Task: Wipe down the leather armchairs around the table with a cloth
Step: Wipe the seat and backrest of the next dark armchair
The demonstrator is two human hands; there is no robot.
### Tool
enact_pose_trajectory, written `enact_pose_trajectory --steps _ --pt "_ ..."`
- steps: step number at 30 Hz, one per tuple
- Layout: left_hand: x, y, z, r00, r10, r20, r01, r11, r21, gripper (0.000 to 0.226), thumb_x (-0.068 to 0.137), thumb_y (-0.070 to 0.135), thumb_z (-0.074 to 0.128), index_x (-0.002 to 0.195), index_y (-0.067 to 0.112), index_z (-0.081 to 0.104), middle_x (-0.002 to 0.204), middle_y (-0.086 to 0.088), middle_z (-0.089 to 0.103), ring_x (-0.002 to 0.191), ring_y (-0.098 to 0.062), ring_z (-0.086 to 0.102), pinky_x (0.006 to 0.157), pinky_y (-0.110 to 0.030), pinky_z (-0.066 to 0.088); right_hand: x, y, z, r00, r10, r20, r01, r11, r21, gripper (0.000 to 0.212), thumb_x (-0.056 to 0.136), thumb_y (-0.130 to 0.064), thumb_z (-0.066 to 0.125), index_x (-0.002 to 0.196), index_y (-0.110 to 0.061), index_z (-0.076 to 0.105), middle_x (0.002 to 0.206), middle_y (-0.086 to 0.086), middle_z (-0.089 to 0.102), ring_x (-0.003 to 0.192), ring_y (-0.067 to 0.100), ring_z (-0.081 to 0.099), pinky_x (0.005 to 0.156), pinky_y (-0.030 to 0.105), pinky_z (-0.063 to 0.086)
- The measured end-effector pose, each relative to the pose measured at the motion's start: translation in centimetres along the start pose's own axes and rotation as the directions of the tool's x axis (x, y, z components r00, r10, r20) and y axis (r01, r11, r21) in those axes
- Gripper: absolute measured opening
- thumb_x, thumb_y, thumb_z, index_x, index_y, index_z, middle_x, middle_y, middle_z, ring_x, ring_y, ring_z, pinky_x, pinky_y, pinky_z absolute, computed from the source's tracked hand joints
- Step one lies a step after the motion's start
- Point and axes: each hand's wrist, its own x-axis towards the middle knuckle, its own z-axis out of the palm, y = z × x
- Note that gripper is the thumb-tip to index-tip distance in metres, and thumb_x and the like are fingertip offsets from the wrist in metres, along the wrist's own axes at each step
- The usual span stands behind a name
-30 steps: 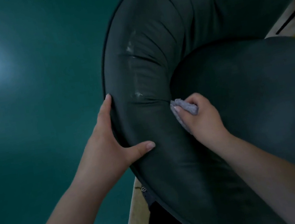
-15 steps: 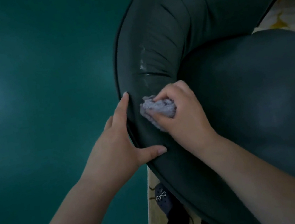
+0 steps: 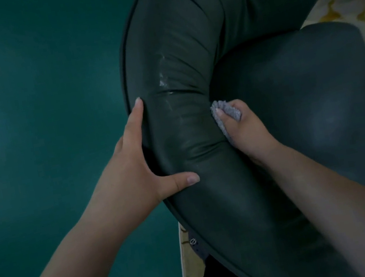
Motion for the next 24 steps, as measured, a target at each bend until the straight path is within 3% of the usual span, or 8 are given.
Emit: enact_pose_trajectory --steps 2,4,8,11,13,15,19,24 --pt "0.3 0.1 0.0 1.0 0.004 -0.007 -0.004 1.0 0.006 0.135 0.034 0.067 0.073 0.141 0.059 -0.009 0.143 0.031 0.021 0.124 0.011 0.028 0.101 -0.021 0.03 0.8 0.9 -0.1 0.996 0.088 0.024 -0.088 0.996 0.004 0.016 0.096 -0.032 0.053 0.084 -0.023 0.05 0.08 -0.008 0.056 0.075 0.006 0.052 0.064 0.015 0.043" --pt "0.4 0.2 0.1 1.0 0.004 -0.016 -0.003 1.0 0.01 0.135 0.035 0.066 0.074 0.141 0.059 -0.01 0.137 0.035 0.019 0.123 0.013 0.027 0.1 -0.021 0.03 0.8 0.8 -0.3 0.997 0.069 -0.02 -0.069 0.998 0.003 0.015 0.095 -0.031 0.056 0.083 -0.023 0.05 0.08 -0.008 0.057 0.077 0.006 0.054 0.066 0.014 0.044" --pt "0.5 0.3 0.3 1.0 -0.01 -0.016 0.01 1.0 0.007 0.135 0.033 0.068 0.072 0.14 0.061 -0.009 0.137 0.037 0.018 0.125 0.013 0.028 0.1 -0.021 0.031 -1.5 -3.0 0.3 0.959 -0.245 -0.144 0.251 0.968 0.028 0.016 0.09 -0.034 0.062 0.083 -0.026 0.051 0.084 -0.003 0.06 0.076 0.004 0.058 0.069 0.018 0.046" --pt "0.5 0.2 0.2 1.0 -0.016 -0.019 0.016 1.0 0.004 0.132 0.032 0.071 0.071 0.137 0.066 -0.009 0.144 0.028 0.025 0.131 0.005 0.033 0.102 -0.024 0.033 -3.4 -6.0 2.9 0.854 -0.512 0.091 0.519 0.826 -0.222 0.03 0.078 -0.046 0.067 0.089 -0.021 0.056 0.095 0.002 0.053 0.087 0.013 0.054 0.076 0.024 0.046" --pt "0.4 0.2 0.2 0.999 -0.024 -0.022 0.024 1.0 0.0 0.13 0.031 0.07 0.071 0.134 0.067 -0.009 0.144 0.029 0.025 0.131 0.006 0.031 0.1 -0.02 0.031 -3.2 -6.3 3.8 0.805 -0.565 0.18 0.588 0.718 -0.373 0.037 0.071 -0.049 0.073 0.089 -0.02 0.059 0.096 -0.001 0.049 0.092 0.015 0.051 0.079 0.03 0.046" --pt "0.4 0.4 0.3 0.999 -0.031 -0.017 0.031 0.999 -0.009 0.131 0.031 0.069 0.071 0.134 0.067 -0.009 0.141 0.032 0.021 0.13 0.01 0.028 0.099 -0.017 0.029 -2.1 -5.8 3.5 0.824 -0.553 0.121 0.557 0.755 -0.346 0.033 0.072 -0.043 0.076 0.088 -0.02 0.059 0.096 -0.001 0.049 0.093 0.016 0.051 0.081 0.033 0.047" --pt "0.5 0.6 0.3 0.998 -0.057 -0.009 0.057 0.998 -0.001 0.132 0.03 0.067 0.073 0.134 0.068 -0.008 0.14 0.034 0.022 0.127 0.011 0.029 0.099 -0.018 0.03 -0.3 -3.8 2.6 0.903 -0.428 -0.037 0.419 0.897 -0.139 0.024 0.079 -0.031 0.074 0.083 -0.023 0.052 0.092 0.001 0.051 0.082 0.005 0.05 0.074 0.015 0.04" --pt "0.7 1.0 0.3 0.997 -0.078 -0.019 0.078 0.997 0.017 0.129 0.027 0.065 0.072 0.127 0.071 -0.009 0.137 0.033 0.022 0.123 0.008 0.032 0.099 -0.019 0.03 1.4 -2.1 2.2 0.964 -0.241 -0.112 0.248 0.967 0.054 0.019 0.086 -0.028 0.069 0.081 -0.024 0.051 0.089 0.002 0.06 0.078 0.005 0.056 0.071 0.015 0.044"
